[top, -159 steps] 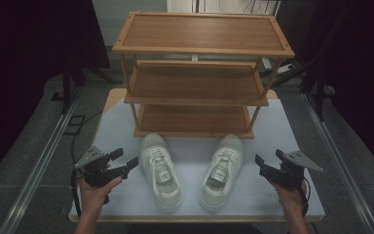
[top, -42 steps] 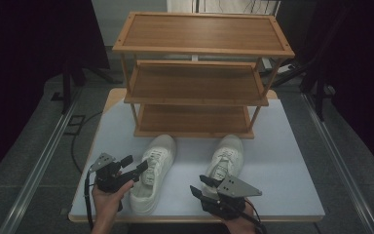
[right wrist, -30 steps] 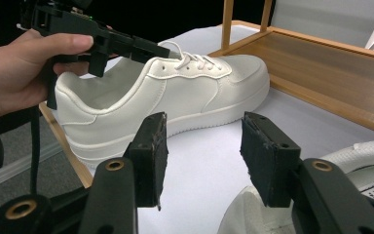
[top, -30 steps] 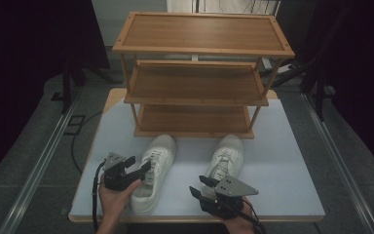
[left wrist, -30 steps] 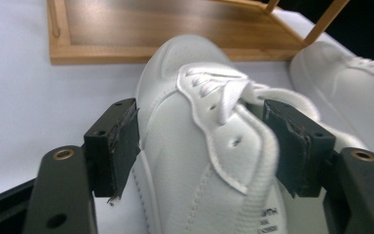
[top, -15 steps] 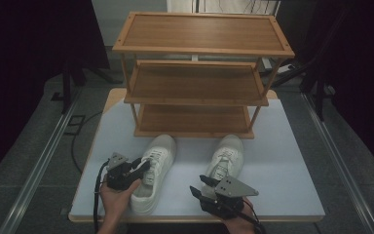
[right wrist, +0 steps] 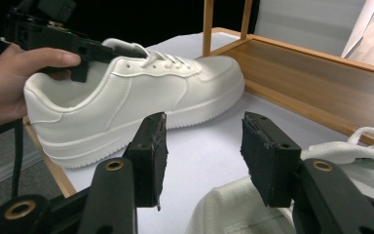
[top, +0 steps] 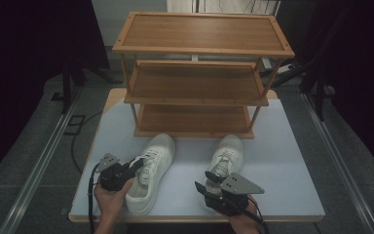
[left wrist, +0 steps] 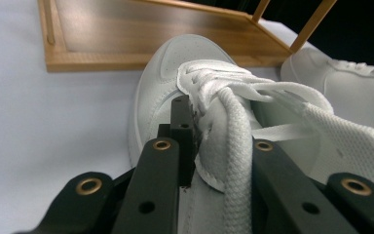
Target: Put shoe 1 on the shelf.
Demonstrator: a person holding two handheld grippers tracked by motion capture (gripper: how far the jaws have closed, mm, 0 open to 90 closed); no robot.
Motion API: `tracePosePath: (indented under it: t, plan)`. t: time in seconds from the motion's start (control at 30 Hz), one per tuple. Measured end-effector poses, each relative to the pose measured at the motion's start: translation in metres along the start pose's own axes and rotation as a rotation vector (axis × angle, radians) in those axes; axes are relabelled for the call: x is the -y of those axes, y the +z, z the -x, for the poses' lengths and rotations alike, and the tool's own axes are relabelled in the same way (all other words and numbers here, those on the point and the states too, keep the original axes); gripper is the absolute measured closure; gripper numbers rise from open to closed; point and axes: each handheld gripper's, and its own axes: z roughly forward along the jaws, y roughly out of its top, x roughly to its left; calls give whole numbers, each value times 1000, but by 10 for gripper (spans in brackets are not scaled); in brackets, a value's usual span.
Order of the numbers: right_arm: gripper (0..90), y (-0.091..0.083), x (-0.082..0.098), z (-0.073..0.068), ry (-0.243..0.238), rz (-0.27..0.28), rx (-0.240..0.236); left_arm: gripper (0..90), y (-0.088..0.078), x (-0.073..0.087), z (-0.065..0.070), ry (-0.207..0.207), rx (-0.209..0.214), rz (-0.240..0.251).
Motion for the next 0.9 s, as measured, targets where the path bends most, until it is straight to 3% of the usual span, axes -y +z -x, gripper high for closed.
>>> tracePosePath:
  t: [0.23,0.47,0.6,0.9]
  plan:
    - [519,-1,0,2,4,5,8,807,-20,-6,-8,-66,78,103]
    - [516,-2,0,4,1,10,18,807,-30,-10,-9,-103,125,142]
    - [516,-3,0,5,4,10,19,808,-33,-12,-8,-103,141,157]
    - [515,-4,-1,6,5,21,27,809,-40,-15,-8,-152,230,202]
